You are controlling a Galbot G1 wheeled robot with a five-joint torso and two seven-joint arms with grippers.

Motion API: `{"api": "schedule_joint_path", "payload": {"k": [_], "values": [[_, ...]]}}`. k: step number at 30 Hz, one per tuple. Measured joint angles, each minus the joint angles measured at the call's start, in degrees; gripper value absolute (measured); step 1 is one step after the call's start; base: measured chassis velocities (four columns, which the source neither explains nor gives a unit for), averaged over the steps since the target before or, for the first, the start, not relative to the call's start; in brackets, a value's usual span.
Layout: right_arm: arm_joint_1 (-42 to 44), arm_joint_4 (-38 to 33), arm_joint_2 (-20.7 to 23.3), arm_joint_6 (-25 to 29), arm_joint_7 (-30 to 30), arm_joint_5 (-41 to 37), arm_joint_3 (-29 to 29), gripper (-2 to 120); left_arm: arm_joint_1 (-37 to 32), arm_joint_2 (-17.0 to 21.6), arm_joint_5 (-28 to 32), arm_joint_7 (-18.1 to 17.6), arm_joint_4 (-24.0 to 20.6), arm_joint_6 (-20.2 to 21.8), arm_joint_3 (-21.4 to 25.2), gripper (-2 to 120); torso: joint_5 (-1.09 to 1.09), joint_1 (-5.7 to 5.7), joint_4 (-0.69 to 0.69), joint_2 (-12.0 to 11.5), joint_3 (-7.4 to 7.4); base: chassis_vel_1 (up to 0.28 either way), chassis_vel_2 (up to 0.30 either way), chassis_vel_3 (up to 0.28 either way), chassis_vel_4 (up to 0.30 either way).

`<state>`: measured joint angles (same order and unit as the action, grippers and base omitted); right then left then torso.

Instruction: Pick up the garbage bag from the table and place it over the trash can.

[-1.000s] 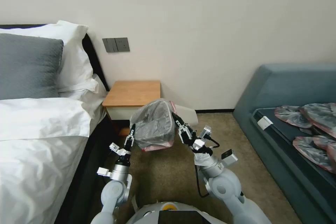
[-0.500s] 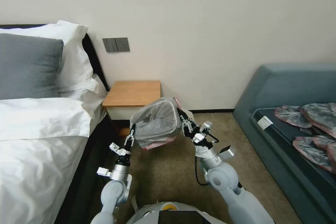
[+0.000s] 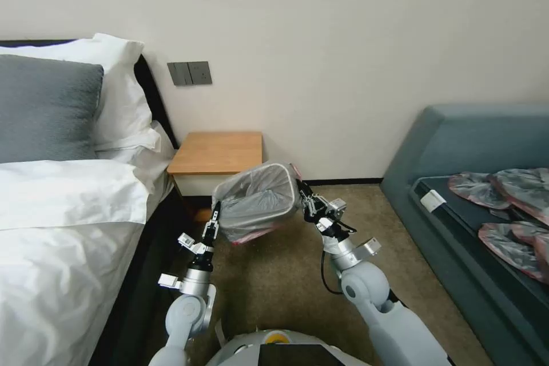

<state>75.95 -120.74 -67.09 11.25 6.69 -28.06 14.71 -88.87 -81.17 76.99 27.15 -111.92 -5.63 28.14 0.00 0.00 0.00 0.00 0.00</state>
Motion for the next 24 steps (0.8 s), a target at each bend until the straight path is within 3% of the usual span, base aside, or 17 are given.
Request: {"api": "schedule_joint_path", "payload": {"k": [4, 16, 20, 24], "values": [[-0.2, 1.7, -0.2, -0.2, -4.1, 9.0, 0.5, 0, -0.2, -0.3, 0.1, 0.2, -0.2, 0.1, -0.3, 11, 0.0, 0.0, 0.0, 0.0, 0.0, 0.0, 0.0, 0.0, 0.0], [-0.3, 4.1, -0.3, -0.5, -8.0, 18.6, 1.3, 0, -0.5, -0.3, -0.5, 0.1, -0.4, -0.1, -0.5, 11, 0.0, 0.0, 0.0, 0.0, 0.0, 0.0, 0.0, 0.0, 0.0], [0.6, 3.6, -0.7, 0.0, -7.9, 23.0, 1.9, 7, -1.1, -0.3, -5.6, -2.4, -1.6, -0.7, -0.8, 11, 0.0, 0.0, 0.01, 0.0, 0.0, 0.0, 0.0, 0.0, 0.0], [4.1, 1.0, -1.2, 1.1, -5.4, 33.2, 6.7, 25, -2.1, 0.0, -15.1, -10.6, -5.3, -0.6, -1.1, 11, 0.0, 0.0, 0.0, 0.0, 0.0, 0.0, 0.0, 0.0, 0.0]]}}
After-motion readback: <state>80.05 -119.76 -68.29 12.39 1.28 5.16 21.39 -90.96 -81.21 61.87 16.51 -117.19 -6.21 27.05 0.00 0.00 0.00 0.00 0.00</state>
